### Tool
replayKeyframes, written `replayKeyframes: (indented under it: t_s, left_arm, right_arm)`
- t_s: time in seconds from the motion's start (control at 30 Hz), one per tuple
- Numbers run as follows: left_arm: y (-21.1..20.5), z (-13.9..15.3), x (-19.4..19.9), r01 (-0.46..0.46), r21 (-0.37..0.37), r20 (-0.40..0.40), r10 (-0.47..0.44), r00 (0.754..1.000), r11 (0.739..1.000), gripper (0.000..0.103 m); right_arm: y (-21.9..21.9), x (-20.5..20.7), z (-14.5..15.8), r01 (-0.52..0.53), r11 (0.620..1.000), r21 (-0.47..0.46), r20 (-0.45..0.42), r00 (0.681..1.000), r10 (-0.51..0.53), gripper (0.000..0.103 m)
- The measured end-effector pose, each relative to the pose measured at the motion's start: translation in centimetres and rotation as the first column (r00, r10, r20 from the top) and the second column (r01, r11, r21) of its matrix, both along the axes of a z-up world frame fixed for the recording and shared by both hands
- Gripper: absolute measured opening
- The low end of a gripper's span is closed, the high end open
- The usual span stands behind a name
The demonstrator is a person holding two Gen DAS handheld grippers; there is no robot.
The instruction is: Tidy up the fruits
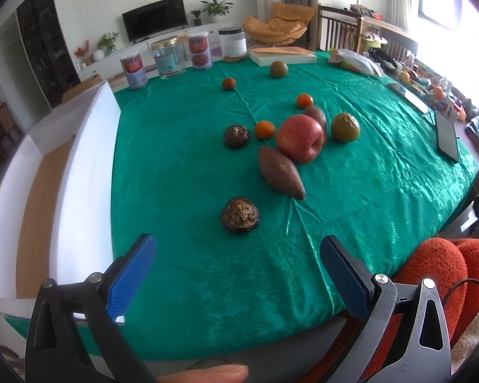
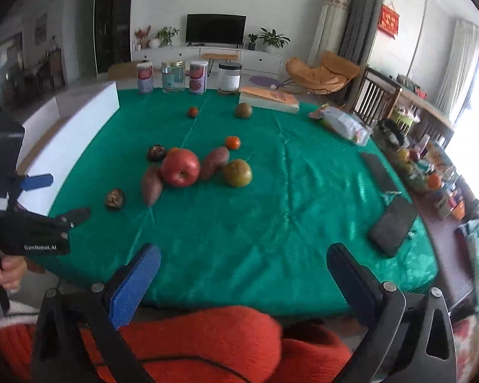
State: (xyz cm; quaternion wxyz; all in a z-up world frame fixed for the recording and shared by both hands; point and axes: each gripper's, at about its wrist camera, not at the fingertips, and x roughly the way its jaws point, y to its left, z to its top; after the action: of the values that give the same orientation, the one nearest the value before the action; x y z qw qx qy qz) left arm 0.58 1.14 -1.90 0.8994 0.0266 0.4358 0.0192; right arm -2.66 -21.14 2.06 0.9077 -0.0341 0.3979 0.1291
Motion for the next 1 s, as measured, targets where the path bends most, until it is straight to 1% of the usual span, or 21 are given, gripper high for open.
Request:
replayKeyframes:
  t_s: [0.03,0.07,0.1,0.17,0.33,0.47,0.53,0.7,0.8,0.83,0.87,0.93,1.0]
  left_arm:
    - [0.1,0.0,0.0,-0.002,-0.002,0.0,0.002,1.0,1.0,0.102]
    - [0.1,0.0,0.0,-0.004,-0.004,0.0,0.004,1.0,1.0,0.102]
    - [0.1,-0.1,0.0,-0.003,-0.004,-0.001,0.003,1.0,1.0,0.102]
    - [0.0,-0.3,0.0,0.0,-0.005,-0.007,0.0,1.0,1.0,0.102]
    - [0.1,-1.0,0.2,0.008,-0.018,-0.019,-0.008,1.0,1.0,0.102]
    - [1.3,-2.6,0.6,0.015,-0.092,-0.052,-0.02,0.998,0.996,0.102]
    - [1.9,-3.8,0.7,0.014,-0.113,-0.067,-0.022,0.997,0.994,0.102]
    - [2.3,-7.0,1.3,0.014,-0.091,-0.098,-0.023,0.995,0.996,0.102]
    - [2.6,-8.9,2.0,0.001,-0.103,-0.135,-0.015,0.991,0.995,0.102]
    - [2.4,-9.0,1.9,0.004,-0.077,-0.102,-0.012,0.995,0.997,0.103]
    - [2.3,-9.1,1.9,0.013,-0.064,-0.084,-0.019,0.996,0.998,0.103]
    - [2.3,-9.2,2.2,0.012,-0.076,-0.083,-0.018,0.996,0.997,0.103]
    - [2.1,-9.3,2.4,0.014,-0.069,-0.077,-0.02,0.997,0.997,0.103]
  right_arm:
    - [0.4,0.1,-1.1,0.016,0.998,0.059,-0.01,1.0,-0.016,0.103]
    - [0.7,0.0,-1.9,0.031,0.995,0.099,-0.011,0.999,-0.03,0.103]
    - [0.9,-0.1,-2.6,0.046,0.991,0.122,-0.006,0.999,-0.046,0.103]
    - [1.5,-0.4,-3.3,0.061,0.989,0.136,0.014,0.998,-0.063,0.103]
    - [2.3,-1.1,-3.7,0.08,0.991,0.106,0.075,0.993,-0.089,0.103]
    - [2.9,-1.3,-4.3,0.078,0.994,0.076,0.091,0.992,-0.085,0.103]
    - [3.3,-1.4,-4.7,0.074,0.996,0.053,0.095,0.992,-0.079,0.103]
    - [3.7,-1.6,-5.1,0.061,0.998,0.029,0.112,0.992,-0.064,0.103]
    - [3.8,-1.6,-5.4,0.062,0.998,0.024,0.103,0.993,-0.064,0.103]
    - [3.7,-1.6,-5.4,0.064,0.998,0.027,0.103,0.992,-0.067,0.103]
    - [3.6,-1.6,-5.4,0.066,0.997,0.031,0.103,0.992,-0.069,0.103]
    - [3.5,-1.5,-5.5,0.072,0.997,0.036,0.098,0.992,-0.075,0.103]
    - [3.4,-1.4,-5.6,0.075,0.996,0.038,0.087,0.993,-0.078,0.103]
